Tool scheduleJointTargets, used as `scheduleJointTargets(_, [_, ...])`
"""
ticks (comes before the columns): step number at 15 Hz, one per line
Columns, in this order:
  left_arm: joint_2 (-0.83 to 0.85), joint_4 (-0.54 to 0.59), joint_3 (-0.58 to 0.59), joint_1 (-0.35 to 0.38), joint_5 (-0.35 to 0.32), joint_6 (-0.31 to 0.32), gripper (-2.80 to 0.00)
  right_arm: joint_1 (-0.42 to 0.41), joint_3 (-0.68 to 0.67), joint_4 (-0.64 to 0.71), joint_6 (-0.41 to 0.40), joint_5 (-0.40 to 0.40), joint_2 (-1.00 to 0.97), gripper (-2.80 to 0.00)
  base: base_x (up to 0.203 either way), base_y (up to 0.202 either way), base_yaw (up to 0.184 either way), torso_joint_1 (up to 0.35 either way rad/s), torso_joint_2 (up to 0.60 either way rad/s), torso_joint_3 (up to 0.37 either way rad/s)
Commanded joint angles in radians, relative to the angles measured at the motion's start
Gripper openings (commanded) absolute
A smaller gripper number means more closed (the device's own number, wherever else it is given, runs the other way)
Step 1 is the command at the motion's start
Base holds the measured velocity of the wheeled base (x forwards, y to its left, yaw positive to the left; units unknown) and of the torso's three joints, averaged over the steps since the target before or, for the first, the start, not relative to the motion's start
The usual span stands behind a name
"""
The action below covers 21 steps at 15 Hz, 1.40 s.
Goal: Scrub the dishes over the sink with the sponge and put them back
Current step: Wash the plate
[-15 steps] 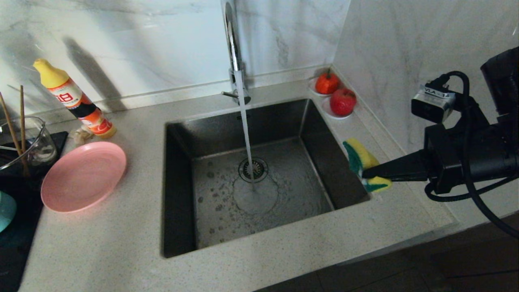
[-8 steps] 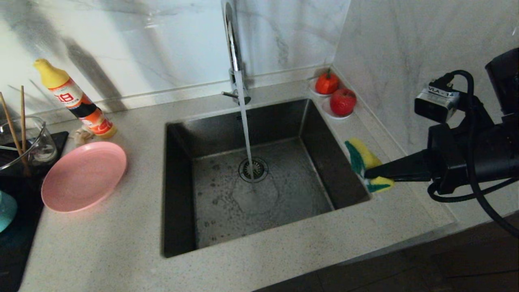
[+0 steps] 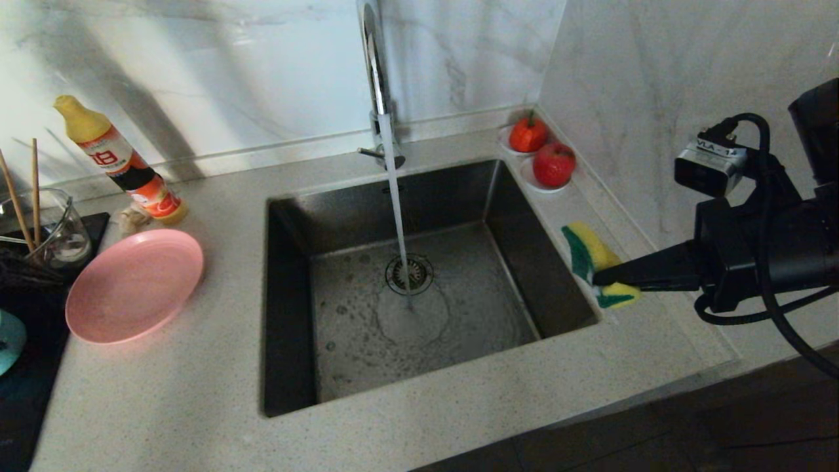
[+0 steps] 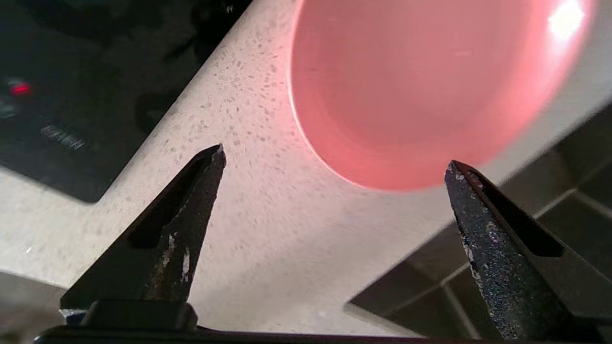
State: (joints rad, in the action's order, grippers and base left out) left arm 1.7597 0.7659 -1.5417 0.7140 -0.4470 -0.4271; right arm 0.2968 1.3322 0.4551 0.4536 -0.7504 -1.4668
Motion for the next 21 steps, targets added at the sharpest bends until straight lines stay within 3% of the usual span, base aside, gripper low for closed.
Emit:
scheduleJointTargets(1, [0.082,0.000,-0.004,-0.014,-0.002,0.003,0.00,-0.004,-0.002,0.001,0.002,-0.004,-0.009,-2.80,0.000,0.000,0.000,0.000,0.00,0.000])
scheduleJointTargets(12, [0.206,-0.094,-0.048,-0.060,0.002,-0.022,0.00,-0.026,-0.010,0.001,0.000,-0.004,-0.015,-2.80,0.000,0.000,0.000,0.000,0.00,0.000])
scheduleJointTargets(16, [0.222,-0.202,-0.044,-0.062,0.001,-0.094,0.00,-0.040,-0.017,0.001,-0.001,-0.004,-0.015,-2.80,0.000,0.000,0.000,0.000,0.00,0.000])
scheduleJointTargets(21, [0.246,-0.210,-0.054,-0.068,-0.005,-0.109,0.00,-0.045,-0.024,0.001,-0.016,-0.004,-0.015,-2.80,0.000,0.000,0.000,0.000,0.00,0.000])
